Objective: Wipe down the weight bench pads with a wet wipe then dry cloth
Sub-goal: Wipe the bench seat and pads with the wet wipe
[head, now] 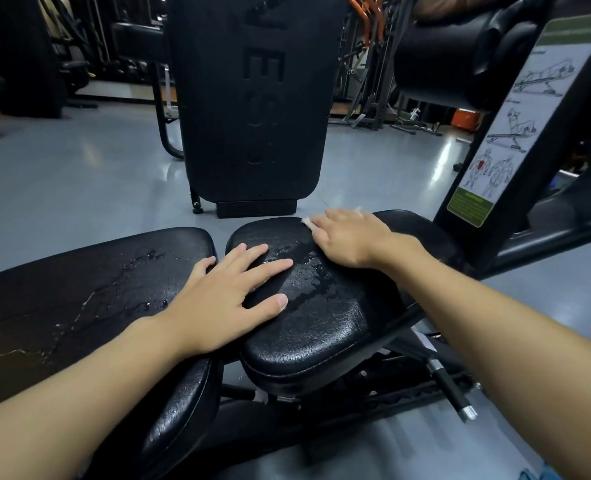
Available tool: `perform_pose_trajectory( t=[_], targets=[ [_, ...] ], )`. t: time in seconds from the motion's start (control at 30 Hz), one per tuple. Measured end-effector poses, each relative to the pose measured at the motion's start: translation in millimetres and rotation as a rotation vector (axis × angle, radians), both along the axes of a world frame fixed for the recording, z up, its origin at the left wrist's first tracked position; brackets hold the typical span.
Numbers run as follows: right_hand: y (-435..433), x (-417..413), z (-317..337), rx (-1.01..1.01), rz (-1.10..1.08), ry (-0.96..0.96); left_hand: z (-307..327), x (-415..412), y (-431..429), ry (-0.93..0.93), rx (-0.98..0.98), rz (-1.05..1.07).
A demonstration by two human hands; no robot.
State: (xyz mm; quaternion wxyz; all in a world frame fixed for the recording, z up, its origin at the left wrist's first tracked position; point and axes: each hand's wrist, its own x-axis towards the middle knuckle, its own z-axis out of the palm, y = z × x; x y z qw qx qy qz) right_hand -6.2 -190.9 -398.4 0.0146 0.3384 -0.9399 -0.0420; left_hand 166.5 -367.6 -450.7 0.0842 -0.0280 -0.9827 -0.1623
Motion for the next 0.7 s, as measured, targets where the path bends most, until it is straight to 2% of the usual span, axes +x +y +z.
perform_pose_trajectory(
  t=[0.2,0.33,0.4,0.53,0.7],
  targets=[
    [58.2,95.9,-15.1,-0.052,0.103,0.182,-0.7,0.3,-0.4,0.005,0.013,-0.003],
    [87.4,142.9,-25.5,-0.045,0.086,0.113,-2.0,2.7,-0.4,0.077,0.07,0.006],
    [93.2,147.4,-24.9,-0.063,0.06,0.119,-1.2,5.2,-1.3,0.142,0.095,0.046],
    [80.5,137.7,-22.1,-0.096,0.061,0.098,-0.9,5.9,-1.3,0.128,0.062,0.075],
    [38.7,82.6,-5.6,-0.072,0.004,0.013,-1.8,4.6,-0.6,0.141,0.07,0.07]
  ],
)
